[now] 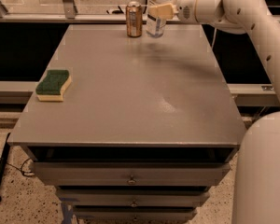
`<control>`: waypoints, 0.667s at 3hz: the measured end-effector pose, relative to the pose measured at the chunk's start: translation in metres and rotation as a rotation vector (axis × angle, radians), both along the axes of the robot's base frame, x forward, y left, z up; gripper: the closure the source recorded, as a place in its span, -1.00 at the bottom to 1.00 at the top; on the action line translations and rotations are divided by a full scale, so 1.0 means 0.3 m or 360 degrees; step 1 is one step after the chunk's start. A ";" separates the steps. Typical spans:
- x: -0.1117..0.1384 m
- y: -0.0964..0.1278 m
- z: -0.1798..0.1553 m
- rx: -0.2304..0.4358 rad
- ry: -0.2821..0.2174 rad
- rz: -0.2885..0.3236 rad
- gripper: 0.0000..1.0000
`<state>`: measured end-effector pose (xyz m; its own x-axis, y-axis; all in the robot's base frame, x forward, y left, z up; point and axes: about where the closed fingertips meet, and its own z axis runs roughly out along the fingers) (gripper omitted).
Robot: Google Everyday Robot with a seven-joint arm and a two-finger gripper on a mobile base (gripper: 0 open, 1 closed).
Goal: Move blue plastic bottle near orange can
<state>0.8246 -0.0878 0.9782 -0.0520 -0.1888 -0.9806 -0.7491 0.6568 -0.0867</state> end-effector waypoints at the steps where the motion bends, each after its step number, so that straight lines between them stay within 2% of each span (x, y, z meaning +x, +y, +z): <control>1: 0.074 -0.031 -0.012 -0.0004 -0.0001 -0.0046 1.00; 2: 0.133 -0.051 -0.034 -0.0015 0.0013 -0.0073 1.00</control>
Offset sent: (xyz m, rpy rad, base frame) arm 0.0724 -0.0350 -0.0102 -0.0211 0.0168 -0.0763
